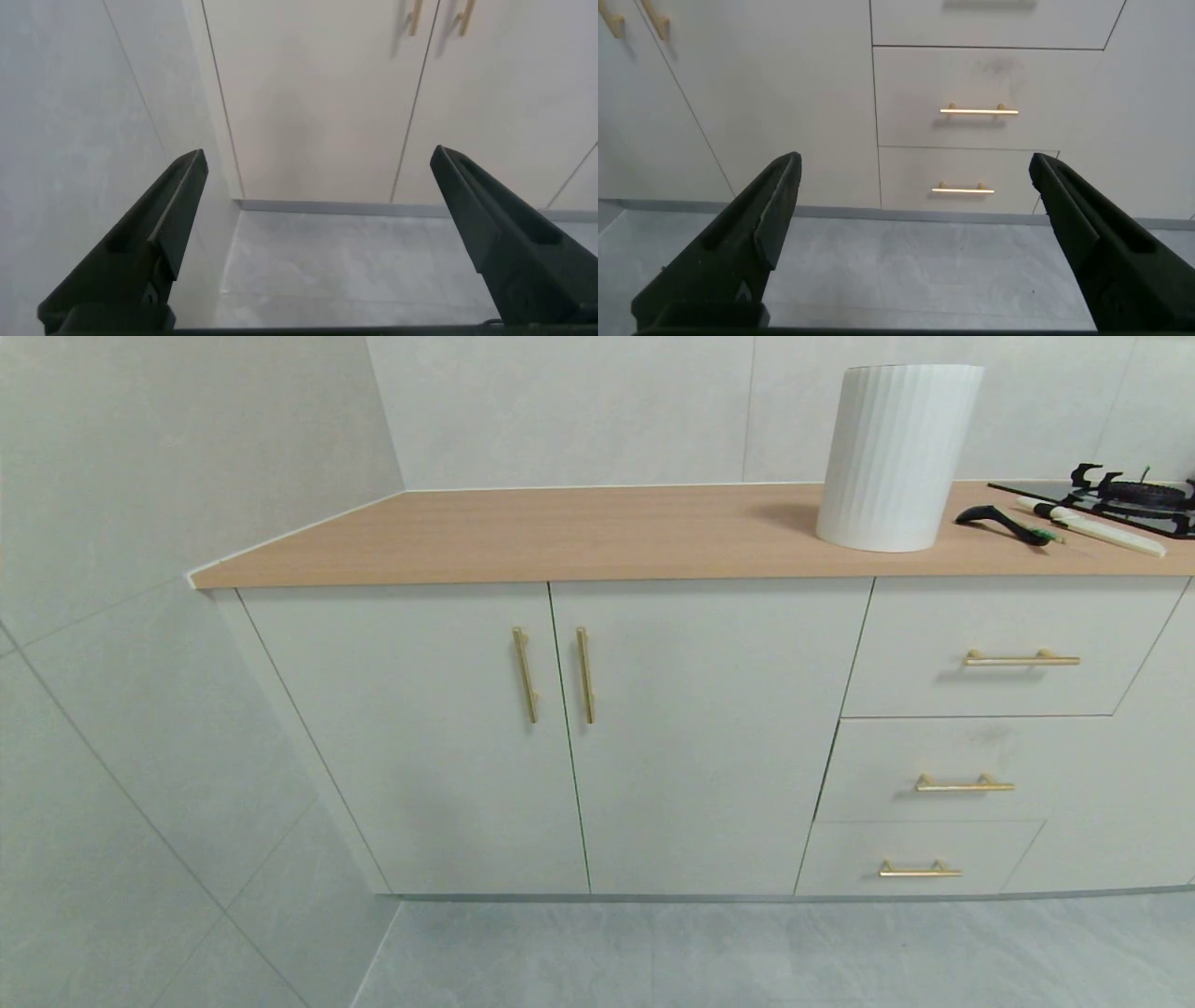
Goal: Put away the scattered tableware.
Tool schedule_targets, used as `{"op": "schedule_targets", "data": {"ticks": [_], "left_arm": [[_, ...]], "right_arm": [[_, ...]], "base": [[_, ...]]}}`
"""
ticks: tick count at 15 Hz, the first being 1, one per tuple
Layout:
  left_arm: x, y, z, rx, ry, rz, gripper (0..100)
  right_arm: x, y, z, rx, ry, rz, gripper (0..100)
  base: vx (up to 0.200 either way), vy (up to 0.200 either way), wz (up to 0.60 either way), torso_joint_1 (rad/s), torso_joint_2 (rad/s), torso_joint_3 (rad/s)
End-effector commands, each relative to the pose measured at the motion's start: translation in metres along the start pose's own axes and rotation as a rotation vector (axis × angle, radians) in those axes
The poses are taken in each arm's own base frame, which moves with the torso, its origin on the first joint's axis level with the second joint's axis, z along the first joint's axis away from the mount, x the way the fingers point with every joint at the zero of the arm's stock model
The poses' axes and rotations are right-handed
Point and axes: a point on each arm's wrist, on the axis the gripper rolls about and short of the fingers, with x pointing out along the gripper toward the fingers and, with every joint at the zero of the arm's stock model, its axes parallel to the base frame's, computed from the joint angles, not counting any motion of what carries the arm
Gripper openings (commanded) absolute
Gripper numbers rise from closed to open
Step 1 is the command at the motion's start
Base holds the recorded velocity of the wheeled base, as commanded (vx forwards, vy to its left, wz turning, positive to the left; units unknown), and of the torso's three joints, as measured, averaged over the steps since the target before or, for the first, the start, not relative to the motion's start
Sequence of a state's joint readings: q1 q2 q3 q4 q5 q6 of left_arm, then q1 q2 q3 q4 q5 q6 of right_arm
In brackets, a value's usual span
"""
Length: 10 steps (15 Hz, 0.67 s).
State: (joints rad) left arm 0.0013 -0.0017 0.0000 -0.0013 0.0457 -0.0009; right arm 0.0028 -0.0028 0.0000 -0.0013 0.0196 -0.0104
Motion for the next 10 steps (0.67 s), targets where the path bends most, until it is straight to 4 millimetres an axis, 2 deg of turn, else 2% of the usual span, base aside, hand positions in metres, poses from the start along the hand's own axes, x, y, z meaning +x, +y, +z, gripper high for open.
{"op": "schedule_targets", "data": {"ticks": [1,2,10], "left_arm": [[0.0001,0.0,0.0001,0.002,0.001,0.001,100],[0.0001,0.0,0.0001,0.004,0.001,-0.001,100],[0.0001,0.0,0.0002,0.004,0.0,-0.001,100]], "right_arm": [[0.0002,0.0,-0.0002,0.0,0.006,0.001,100],[0.0002,0.0,-0.0002,0.0,0.006,0.001,100],[0.0002,0.0,-0.0002,0.001,0.006,0.001,100]], "base": [[0.0,0.0,0.0,0.0,0.0,0.0],[0.0,0.0,0.0,0.0,0.0,0.0],[0.0,-0.2,0.0,0.003,0.0,0.002]]}}
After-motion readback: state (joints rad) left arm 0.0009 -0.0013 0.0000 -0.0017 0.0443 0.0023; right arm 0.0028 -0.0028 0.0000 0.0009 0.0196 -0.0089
